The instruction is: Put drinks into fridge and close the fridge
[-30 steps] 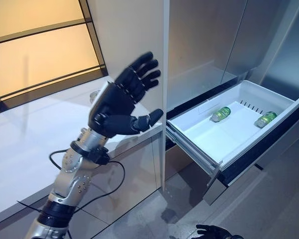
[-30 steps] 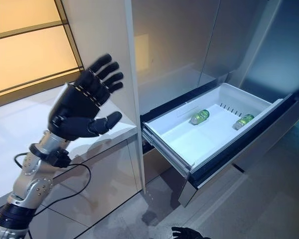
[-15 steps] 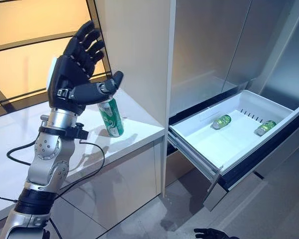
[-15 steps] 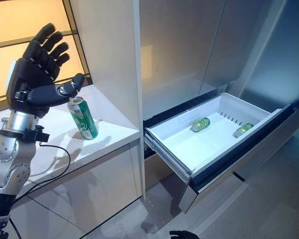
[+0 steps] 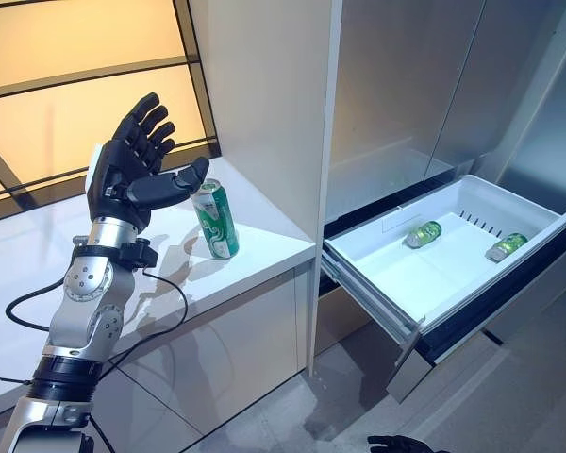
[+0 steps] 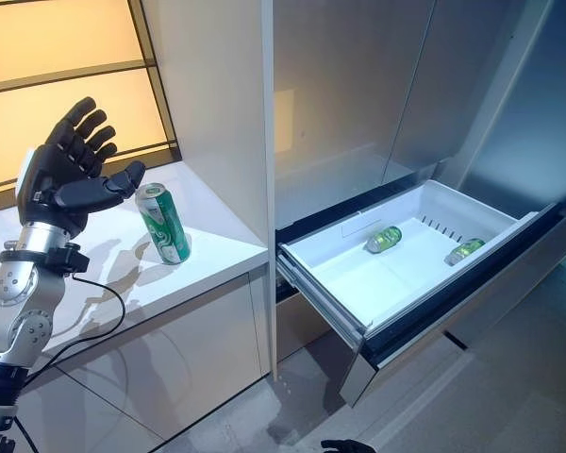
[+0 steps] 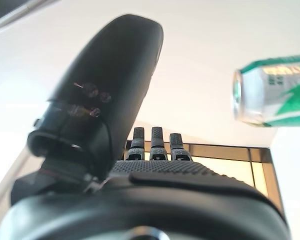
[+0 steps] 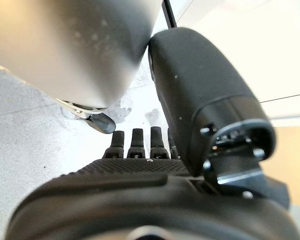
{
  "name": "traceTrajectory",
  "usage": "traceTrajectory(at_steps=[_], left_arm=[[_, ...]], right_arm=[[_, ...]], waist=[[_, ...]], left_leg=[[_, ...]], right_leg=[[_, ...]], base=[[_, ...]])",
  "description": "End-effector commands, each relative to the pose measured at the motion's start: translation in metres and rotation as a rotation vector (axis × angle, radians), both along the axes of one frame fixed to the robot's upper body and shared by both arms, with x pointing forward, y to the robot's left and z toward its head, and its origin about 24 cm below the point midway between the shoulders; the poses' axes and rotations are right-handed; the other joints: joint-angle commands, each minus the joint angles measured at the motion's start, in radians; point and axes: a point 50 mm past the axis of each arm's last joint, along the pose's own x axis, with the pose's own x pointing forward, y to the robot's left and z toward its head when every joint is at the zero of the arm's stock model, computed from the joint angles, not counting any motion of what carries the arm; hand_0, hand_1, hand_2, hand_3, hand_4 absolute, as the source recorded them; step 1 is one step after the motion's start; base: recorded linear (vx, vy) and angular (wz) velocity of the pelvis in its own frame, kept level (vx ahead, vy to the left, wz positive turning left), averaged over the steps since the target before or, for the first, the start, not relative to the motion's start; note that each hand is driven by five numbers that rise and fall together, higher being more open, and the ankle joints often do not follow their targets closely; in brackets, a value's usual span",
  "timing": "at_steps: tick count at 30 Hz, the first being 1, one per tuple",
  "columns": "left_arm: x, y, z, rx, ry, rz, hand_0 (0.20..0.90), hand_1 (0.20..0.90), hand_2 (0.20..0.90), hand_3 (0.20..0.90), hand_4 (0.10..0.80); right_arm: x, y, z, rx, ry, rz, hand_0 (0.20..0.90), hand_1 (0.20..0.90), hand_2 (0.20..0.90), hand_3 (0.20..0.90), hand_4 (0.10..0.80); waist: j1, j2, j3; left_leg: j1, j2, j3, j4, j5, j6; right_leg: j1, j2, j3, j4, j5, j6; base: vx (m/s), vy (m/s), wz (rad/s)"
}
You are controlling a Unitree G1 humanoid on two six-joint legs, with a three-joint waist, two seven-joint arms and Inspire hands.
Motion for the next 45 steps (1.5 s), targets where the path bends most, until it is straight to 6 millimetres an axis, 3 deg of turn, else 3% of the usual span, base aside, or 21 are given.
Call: traceTrajectory(at_steps=[1,45], left_arm=[[-0.004,0.016,0.078,-0.01,-0.305,0.035,0.9,0.9,0.9,0.9,0.8],[0.018,0.014,0.046,0.084,-0.075,-0.047,0.9,0.9,0.9,0.9,0.8]], right_arm=[[-0.006,0.003,-0.002,0.017,0.047,0.03,0.9,0.9,0.9,0.9,0.8],[-0.006,-0.008,0.0,0.003,0.054,-0.002,0.9,0.9,0.9,0.9,0.8]], waist=[[-0.003,0.014,0.004],[-0.046,0.018,0.013]], left_leg=[[0.012,-0.019,0.046,0.012,-0.082,-0.005],[0.027,-0.02,0.084,0.016,-0.088,-0.003]], right_leg=[[0.014,0.004,0.012,0.092,-0.152,0.04],[0.014,0.007,0.05,0.085,-0.139,0.051]], base=[[0.0,0.0,0.0],[0.002,0.002,-0.01]])
